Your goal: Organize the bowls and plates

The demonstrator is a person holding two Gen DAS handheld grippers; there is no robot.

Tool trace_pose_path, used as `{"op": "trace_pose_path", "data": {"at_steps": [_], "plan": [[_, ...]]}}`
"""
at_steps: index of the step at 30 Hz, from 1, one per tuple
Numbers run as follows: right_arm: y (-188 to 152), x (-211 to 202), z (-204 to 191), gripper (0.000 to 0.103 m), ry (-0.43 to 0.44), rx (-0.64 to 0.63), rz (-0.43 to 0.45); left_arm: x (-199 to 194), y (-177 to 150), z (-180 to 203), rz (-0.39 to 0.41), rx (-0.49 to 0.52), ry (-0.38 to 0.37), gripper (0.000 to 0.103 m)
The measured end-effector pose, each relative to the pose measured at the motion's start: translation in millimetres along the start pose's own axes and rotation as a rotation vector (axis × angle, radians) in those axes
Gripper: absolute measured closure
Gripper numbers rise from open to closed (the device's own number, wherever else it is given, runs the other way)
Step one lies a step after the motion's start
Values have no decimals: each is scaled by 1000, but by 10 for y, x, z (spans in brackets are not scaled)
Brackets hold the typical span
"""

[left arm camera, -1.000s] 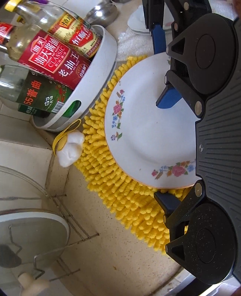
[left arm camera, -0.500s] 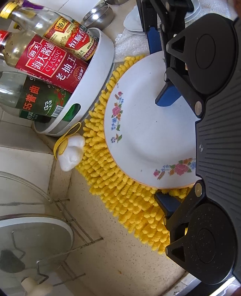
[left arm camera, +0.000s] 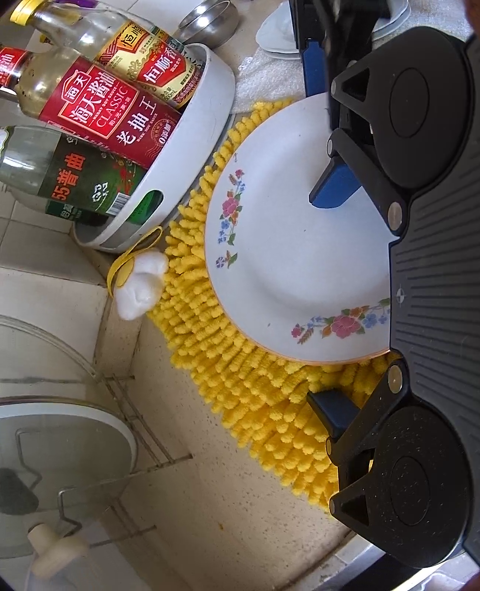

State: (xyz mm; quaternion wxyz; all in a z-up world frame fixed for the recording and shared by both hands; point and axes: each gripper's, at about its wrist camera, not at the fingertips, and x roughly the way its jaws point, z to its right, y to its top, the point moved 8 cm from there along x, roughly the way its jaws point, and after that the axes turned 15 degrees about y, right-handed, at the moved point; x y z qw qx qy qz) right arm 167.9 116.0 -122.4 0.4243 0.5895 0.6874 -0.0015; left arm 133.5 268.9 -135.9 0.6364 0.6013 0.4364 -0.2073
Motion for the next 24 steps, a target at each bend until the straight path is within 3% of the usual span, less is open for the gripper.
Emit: {"op": "trace_pose_path", "data": {"at_steps": [3, 6, 13, 18, 24], "plan": [[-21, 12, -58, 47, -32, -53, 1, -57, -14, 96, 18, 37, 15, 2], [-16, -8, -20, 49, -10, -37, 6, -70, -18, 130, 17, 48, 19, 3], [-48, -86, -63, 49, -3, -31, 15, -139, -60, 150, 6, 47, 27, 3], [-58, -149, 0, 49, 2, -1, 22, -209, -117, 175, 2, 52, -10, 3], [-76, -82, 69, 47, -2, 29, 15, -102, -80, 148, 2, 64, 27, 3]]}}
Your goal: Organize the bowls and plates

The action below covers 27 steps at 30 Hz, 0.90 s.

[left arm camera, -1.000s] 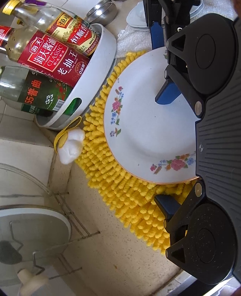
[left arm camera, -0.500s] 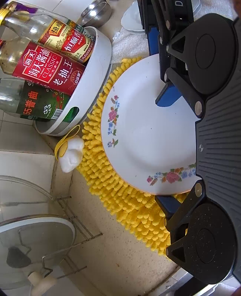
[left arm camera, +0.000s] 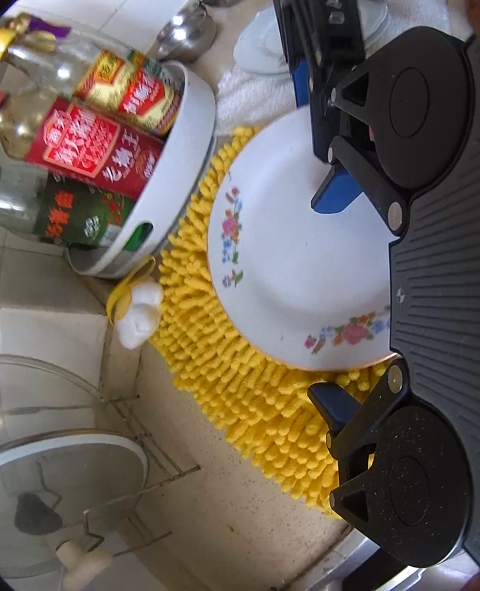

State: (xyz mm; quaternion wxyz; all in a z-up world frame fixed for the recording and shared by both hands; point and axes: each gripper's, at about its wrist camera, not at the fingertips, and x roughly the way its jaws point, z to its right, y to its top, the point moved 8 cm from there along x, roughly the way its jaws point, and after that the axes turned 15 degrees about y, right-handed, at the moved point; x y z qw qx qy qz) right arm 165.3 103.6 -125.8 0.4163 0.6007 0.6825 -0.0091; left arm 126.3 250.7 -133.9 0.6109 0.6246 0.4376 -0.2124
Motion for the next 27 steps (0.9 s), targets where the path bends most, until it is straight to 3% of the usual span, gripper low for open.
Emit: {"op": "trace_pose_path", "data": {"at_steps": [3, 6, 27], "plan": [[4, 31, -23, 44, 8, -17, 5, 40, -6, 18, 0, -11, -18, 1], [5, 28, -60, 45, -4, -30, -1, -32, 12, 65, 23, 4, -8, 9], [46, -357, -122, 45, 39, -28, 91, -428, 169, 237, 91, 17, 22, 8]]}}
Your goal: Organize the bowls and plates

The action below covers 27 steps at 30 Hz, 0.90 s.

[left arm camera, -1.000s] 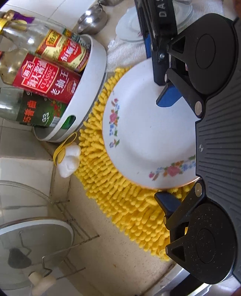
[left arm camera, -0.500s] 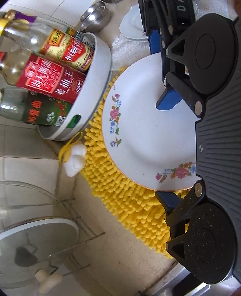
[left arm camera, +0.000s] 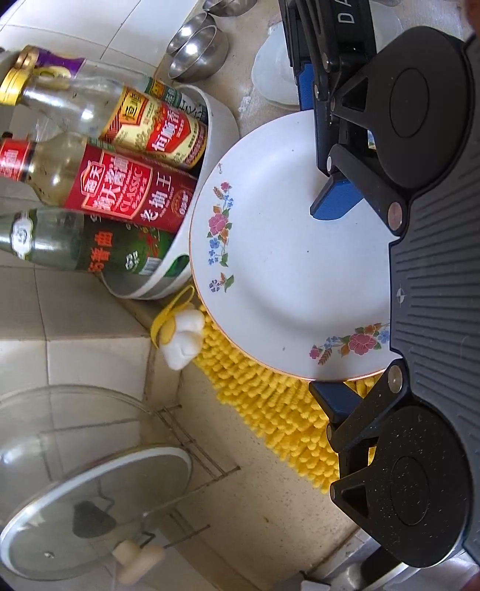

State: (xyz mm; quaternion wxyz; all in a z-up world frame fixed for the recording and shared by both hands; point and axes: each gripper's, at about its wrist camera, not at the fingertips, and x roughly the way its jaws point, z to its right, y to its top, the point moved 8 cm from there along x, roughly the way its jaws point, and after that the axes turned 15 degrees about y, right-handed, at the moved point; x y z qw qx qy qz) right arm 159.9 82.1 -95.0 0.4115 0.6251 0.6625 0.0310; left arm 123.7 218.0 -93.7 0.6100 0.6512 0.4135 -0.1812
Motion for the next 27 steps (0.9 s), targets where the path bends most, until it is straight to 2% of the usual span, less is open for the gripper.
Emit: {"op": "trace_pose_path", "data": {"at_steps": [11, 27], "plan": [[-25, -274, 76, 45, -1, 25, 56, -120, 39, 257, 17, 46, -11, 8], [-166, -816, 265, 45, -41, 72, 141, -337, 56, 780, 50, 116, -67, 8]]}}
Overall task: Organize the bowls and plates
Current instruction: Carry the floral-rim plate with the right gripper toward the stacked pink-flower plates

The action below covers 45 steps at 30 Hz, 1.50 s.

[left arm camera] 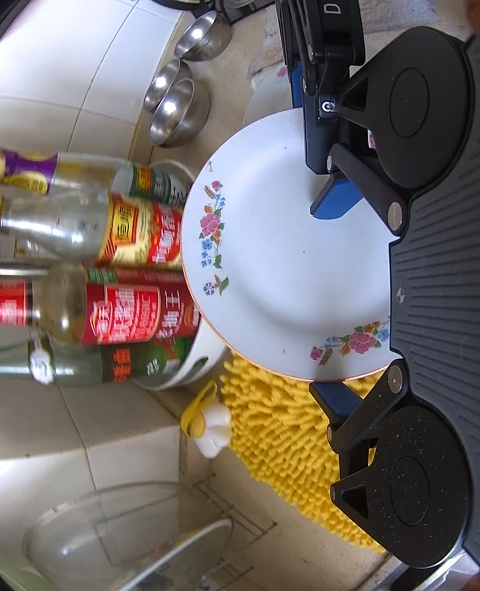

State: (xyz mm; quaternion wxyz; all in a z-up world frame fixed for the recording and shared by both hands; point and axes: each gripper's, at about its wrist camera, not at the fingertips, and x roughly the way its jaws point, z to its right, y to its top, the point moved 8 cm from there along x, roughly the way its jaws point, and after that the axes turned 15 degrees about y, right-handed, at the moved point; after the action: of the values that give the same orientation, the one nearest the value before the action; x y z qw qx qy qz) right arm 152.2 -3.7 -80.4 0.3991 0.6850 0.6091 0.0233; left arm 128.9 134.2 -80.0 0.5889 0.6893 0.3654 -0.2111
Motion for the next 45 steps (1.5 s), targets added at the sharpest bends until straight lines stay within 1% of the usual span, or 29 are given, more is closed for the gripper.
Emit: {"op": "trace_pose_path", "data": {"at_steps": [10, 23, 29, 35, 45], "plan": [[-24, -327, 171, 45, -32, 37, 52, -78, 56, 365, 19, 56, -37, 8], [-80, -759, 490, 45, -87, 97, 112, -92, 124, 899, 29, 130, -99, 7], [-134, -912, 649, 45, -110, 132, 127, -55, 118, 1116, 19, 164, -125, 8], [-186, -945, 773, 45, -117, 162, 116, 28, 72, 1204, -8, 182, -132, 8], [-115, -778, 836, 45, -95, 161, 88, 171, 68, 1144, -37, 167, -96, 8]]}}
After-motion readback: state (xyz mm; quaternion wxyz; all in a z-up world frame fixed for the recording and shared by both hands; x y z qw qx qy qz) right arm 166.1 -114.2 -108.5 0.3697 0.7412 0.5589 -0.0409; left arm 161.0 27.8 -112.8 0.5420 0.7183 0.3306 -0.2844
